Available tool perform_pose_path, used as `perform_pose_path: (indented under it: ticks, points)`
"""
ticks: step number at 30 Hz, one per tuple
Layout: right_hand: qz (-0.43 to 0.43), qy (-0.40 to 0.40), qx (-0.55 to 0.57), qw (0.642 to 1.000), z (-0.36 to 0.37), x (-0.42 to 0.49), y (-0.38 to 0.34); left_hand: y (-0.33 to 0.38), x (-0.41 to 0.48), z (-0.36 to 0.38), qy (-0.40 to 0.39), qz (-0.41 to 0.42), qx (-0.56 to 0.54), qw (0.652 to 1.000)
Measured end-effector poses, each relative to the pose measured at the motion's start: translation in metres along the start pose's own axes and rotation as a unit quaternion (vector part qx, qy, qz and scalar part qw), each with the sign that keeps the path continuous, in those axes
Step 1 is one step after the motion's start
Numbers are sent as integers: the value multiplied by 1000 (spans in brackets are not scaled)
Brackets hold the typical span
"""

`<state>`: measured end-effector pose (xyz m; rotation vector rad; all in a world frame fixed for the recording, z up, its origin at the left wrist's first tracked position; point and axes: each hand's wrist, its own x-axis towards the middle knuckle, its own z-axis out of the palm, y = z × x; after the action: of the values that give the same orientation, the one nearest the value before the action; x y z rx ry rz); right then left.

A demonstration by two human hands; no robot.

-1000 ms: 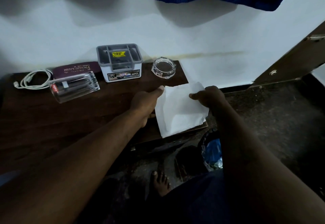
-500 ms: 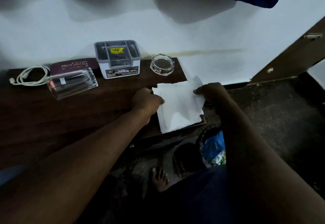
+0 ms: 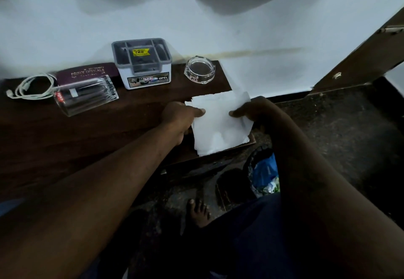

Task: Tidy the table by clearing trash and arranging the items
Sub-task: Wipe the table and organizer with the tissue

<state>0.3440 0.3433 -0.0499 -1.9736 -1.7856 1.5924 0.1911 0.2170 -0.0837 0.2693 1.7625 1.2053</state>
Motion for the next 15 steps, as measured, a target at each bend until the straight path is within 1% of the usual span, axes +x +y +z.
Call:
perform_pose_path:
  ticks: [2, 5, 7, 12, 13, 15]
  points:
    - [2, -24, 10, 1000, 5, -3, -3, 1, -2, -1, 5, 0, 10, 1000]
    - [3, -64, 37, 997, 13, -9, -6, 2, -1, -3, 3, -10, -5, 1000]
    - [2, -73, 41, 996, 19, -14, -7, 3, -2, -5, 2, -14, -6, 1000]
    - [-45, -35, 22, 998, 41, -24, -7, 4, -1, -16, 43, -16, 20, 999]
    - [-60, -25, 3, 998, 48, -28, -8, 3, 1, -20, 50, -16, 26, 998]
    - [-98, -6, -76, 992, 66, -36, -9, 3, 3, -29, 57, -17, 35, 998]
